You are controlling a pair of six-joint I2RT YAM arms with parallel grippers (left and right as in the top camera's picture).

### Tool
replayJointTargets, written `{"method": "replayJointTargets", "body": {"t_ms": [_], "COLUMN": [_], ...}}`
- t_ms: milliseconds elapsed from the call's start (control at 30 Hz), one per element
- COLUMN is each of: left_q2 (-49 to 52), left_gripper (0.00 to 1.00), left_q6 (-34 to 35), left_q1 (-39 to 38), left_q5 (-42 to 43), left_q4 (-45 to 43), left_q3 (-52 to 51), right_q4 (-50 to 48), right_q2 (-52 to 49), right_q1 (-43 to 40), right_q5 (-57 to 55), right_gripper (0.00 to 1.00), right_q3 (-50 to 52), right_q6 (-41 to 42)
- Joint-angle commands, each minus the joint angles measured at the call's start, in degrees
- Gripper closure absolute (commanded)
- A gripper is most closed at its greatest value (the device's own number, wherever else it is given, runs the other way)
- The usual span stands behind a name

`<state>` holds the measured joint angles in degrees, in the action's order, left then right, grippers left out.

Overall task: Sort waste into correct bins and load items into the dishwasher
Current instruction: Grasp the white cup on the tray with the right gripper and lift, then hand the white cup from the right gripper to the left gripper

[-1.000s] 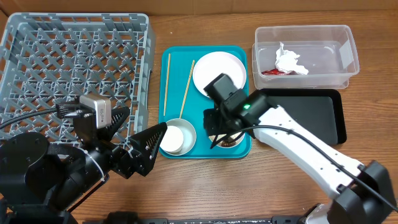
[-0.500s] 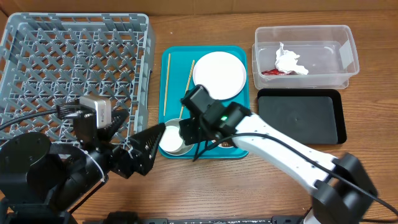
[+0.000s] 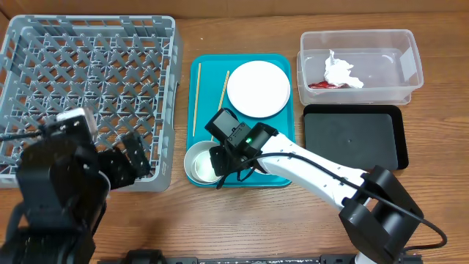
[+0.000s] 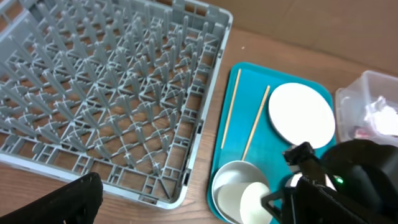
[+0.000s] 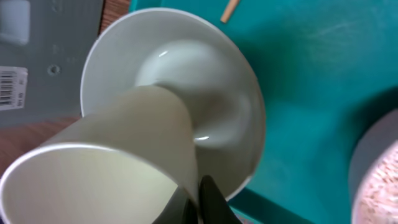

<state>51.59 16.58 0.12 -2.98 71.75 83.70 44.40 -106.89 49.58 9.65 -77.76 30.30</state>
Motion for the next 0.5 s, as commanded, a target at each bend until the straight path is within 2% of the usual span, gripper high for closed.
{"method": "replayJointTargets", "body": {"t_ms": [0,167,267,333,467], "left_q2": [3.3,10.4,16.2,19.6,24.4], "left_gripper": [0.01,0.05,0.11,0.14,0.09], "left_q6": [-2.0,-5.3,-7.8,-11.0,-19.9], "left_q1": [0.2,0.4,1.6,3.5,9.6], "left_q5": [2.7,13.1,26.7,38.4,63.6], "left_q4": [-0.3,-1.5,-2.2,-2.7,-3.0], "left_q3": [-0.1,-0.1,-0.1,-0.1,-0.1], "right_q4": [1.0,3.8,4.2,3.7,2.3], "right_q2": [1.7,5.0,9.2,12.3,17.7], "right_q1": [-0.4,-3.5,-7.6,-11.2,-18.9], "right_q5": [-0.7,-1.0,0.4,4.5,20.2], "right_gripper": [0.96,0.96,0.96,0.96,0.96], "right_q3": [-3.6,-5.3,-5.7,-5.7,-5.7], "right_q6": [-0.2,-0.3,-0.5,-3.7,-11.6]}}
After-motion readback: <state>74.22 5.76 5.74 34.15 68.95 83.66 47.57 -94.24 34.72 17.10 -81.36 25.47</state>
